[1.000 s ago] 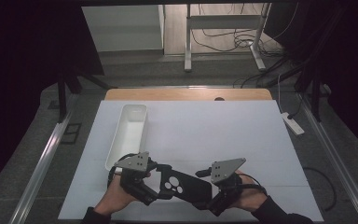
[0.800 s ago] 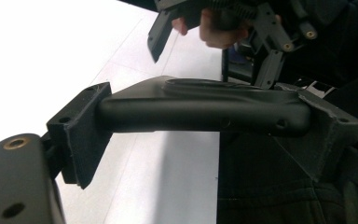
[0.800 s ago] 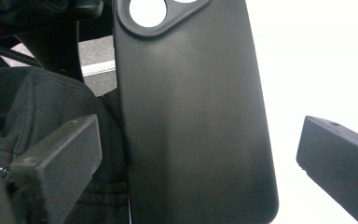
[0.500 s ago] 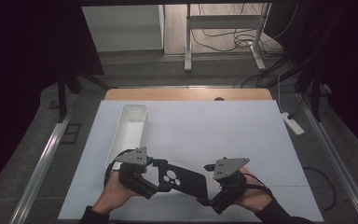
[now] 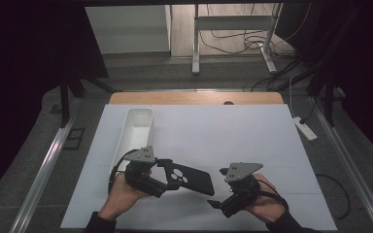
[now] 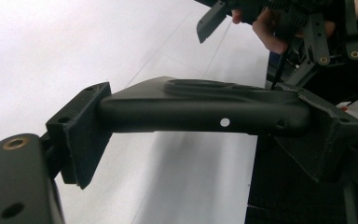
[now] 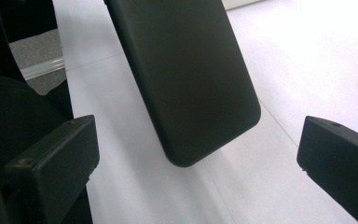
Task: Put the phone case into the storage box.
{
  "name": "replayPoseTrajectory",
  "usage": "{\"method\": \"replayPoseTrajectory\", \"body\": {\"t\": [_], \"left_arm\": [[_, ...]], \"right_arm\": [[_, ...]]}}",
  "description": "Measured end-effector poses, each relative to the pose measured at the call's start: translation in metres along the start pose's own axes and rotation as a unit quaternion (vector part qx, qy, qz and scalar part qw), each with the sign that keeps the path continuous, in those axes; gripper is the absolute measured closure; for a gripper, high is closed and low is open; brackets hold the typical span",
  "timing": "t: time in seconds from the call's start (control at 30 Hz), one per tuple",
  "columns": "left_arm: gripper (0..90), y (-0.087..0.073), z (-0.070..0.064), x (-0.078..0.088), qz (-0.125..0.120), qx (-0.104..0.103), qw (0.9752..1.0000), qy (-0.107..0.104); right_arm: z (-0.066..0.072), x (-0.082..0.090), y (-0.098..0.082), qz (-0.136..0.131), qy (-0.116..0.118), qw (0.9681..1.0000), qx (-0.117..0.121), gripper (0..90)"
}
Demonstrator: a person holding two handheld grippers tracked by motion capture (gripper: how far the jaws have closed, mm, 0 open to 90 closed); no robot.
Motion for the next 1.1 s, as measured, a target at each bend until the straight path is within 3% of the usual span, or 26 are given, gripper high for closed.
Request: {"method": "replayPoseTrajectory", "body": {"t": [0.2,0.47,0.6,0.77,0.9,1.1], "left_arm": [[16.0,0.005,0.000,-0.002,0.001,0.008,0.9999,0.011],[16.0,0.012,-0.002,-0.008,0.002,0.015,0.9997,0.019],[16.0,0.014,-0.003,-0.010,0.000,0.018,0.9997,0.019],[15.9,0.016,-0.006,-0.013,0.004,0.016,0.9996,0.023],[15.9,0.017,-0.008,-0.014,0.003,0.021,0.9995,0.025],[15.8,0.021,-0.012,-0.016,0.004,0.022,0.9993,0.029]], "right_arm": [[-0.002,-0.001,-0.001,-0.002,-0.016,0.9998,-0.013,0.0],[-0.001,-0.002,-0.001,0.007,-0.048,0.9988,-0.005,0.0],[0.001,-0.004,-0.001,0.011,-0.053,0.9986,0.000,0.0],[0.002,-0.008,0.002,0.012,-0.081,0.9967,-0.001,0.0],[0.002,-0.011,0.002,0.019,-0.081,0.9966,-0.004,0.0],[0.004,-0.018,0.002,0.035,-0.088,0.9955,0.010,2.9]]}}
Point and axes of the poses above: each handheld gripper's, and its own axes: x roughly backward along the jaws, y roughly out of its top, z roughly to its left, the point moved 2 cm from there along -x, roughly forward along the jaws, and after that the axes turned 14 degrees about -z, right-handed, at the moved point
